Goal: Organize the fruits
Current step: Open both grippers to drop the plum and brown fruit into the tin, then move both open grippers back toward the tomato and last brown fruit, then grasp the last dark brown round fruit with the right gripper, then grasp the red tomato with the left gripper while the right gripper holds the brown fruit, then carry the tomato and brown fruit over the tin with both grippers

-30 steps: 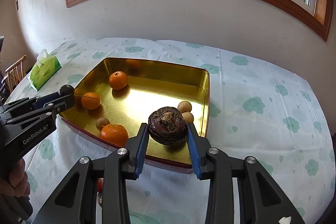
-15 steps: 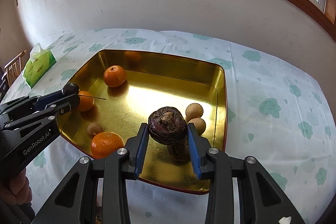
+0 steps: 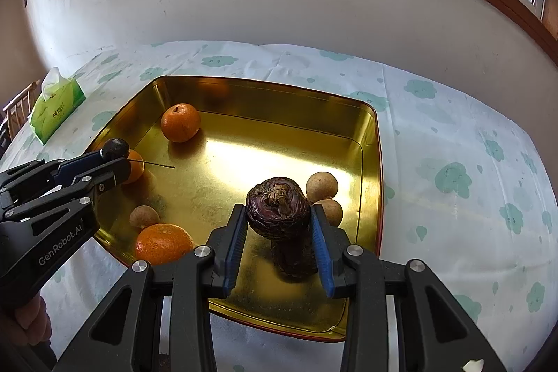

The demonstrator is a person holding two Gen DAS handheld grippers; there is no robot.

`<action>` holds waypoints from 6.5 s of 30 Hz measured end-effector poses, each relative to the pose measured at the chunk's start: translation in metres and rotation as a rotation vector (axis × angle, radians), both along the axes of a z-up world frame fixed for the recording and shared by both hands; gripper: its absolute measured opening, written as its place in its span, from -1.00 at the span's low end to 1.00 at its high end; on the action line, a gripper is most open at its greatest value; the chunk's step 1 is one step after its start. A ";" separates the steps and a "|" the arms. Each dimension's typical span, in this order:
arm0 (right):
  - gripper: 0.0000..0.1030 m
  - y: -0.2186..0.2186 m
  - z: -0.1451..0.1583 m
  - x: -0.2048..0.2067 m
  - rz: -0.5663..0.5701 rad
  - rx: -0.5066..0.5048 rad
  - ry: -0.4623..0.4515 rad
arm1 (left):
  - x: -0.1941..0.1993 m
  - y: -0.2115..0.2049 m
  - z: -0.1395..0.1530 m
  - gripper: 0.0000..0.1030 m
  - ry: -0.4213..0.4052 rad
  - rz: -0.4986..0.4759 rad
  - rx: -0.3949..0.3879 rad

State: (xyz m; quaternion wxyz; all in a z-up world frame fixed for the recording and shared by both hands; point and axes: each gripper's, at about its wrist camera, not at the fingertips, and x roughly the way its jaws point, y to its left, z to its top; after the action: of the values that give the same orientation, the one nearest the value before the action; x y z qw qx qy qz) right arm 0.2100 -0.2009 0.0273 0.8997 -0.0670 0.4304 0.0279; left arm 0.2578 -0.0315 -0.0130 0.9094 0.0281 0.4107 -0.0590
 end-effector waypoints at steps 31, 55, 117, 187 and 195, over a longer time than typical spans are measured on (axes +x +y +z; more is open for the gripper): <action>-0.20 0.004 0.009 -0.027 -0.017 0.002 -0.008 | -0.024 -0.001 0.003 -0.08 0.013 -0.003 0.013; -0.20 0.006 0.019 -0.114 -0.024 -0.022 -0.046 | -0.116 0.033 0.006 -0.08 -0.022 0.026 -0.003; -0.39 -0.002 -0.026 -0.127 -0.056 -0.003 0.004 | -0.151 0.064 -0.030 -0.02 0.029 0.068 0.007; -0.38 -0.067 -0.020 -0.133 -0.156 -0.005 -0.006 | -0.131 -0.033 -0.028 -0.39 0.025 -0.040 -0.007; -0.38 -0.067 -0.020 -0.133 -0.156 -0.008 -0.006 | -0.136 -0.028 -0.027 -0.39 0.015 -0.026 0.002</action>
State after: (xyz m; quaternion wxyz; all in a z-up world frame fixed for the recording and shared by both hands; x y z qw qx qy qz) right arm 0.0773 -0.2679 0.0076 0.9003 -0.0372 0.4315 -0.0442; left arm 0.1217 -0.0593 -0.0400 0.9055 0.0340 0.4170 -0.0707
